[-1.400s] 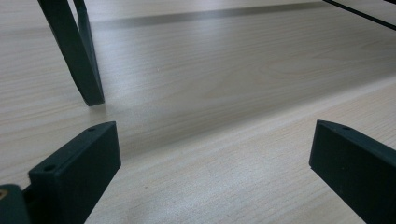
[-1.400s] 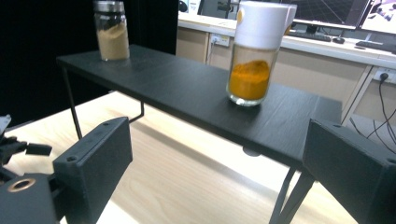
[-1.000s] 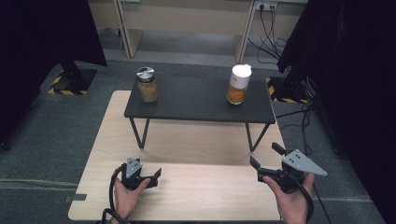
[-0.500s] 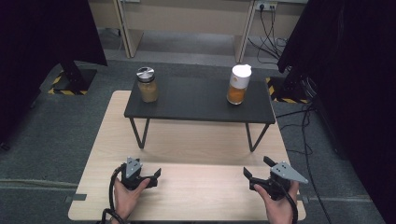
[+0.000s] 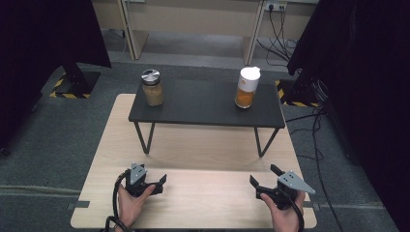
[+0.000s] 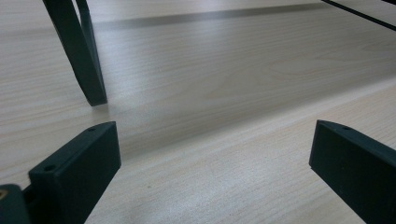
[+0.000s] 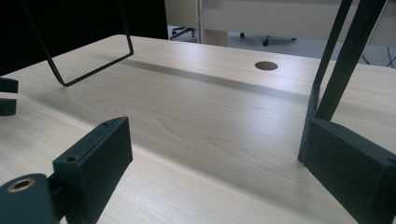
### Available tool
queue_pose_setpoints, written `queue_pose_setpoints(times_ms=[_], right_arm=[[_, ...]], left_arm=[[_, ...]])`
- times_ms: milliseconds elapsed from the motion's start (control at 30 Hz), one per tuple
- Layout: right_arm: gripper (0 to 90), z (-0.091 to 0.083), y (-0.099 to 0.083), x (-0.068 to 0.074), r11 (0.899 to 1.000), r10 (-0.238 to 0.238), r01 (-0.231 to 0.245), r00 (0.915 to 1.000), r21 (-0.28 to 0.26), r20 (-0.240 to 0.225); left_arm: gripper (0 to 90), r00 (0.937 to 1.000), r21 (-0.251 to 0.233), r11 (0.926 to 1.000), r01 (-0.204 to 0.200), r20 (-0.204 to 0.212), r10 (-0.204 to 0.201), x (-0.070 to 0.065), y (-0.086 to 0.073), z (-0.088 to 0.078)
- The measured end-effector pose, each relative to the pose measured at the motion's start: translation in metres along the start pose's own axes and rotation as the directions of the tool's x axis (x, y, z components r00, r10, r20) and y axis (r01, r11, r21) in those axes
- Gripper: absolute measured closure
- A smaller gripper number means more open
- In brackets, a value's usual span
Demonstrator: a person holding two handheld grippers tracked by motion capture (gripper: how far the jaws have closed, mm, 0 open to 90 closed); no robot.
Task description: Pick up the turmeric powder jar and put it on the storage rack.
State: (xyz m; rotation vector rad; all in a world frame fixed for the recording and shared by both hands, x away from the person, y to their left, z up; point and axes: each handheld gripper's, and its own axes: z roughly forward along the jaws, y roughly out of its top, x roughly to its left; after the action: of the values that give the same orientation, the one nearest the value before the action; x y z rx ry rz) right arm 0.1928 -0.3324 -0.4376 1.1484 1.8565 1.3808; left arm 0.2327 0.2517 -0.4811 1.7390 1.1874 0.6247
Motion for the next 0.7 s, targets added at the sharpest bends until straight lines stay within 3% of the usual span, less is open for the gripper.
queue_pose_setpoints(times_ms=[233, 700], right_arm=[[8.5, 0.004, -0.008, -0.001, 1.000, 0.008, -0.008, 1.0000, 0.014, 0.001], [8.5, 0.008, -0.019, -0.005, 0.995, 0.043, -0.044, 0.9989, 0.095, 0.019]], left_arm=[[1.2, 1.0000, 0.000, 1.0000, 0.000, 0.000, 0.000, 0.000, 0.000, 0.000], [1.2, 1.0000, -0.001, 1.0000, -0.003, -0.001, 0.003, 0.000, 0.000, 0.000]])
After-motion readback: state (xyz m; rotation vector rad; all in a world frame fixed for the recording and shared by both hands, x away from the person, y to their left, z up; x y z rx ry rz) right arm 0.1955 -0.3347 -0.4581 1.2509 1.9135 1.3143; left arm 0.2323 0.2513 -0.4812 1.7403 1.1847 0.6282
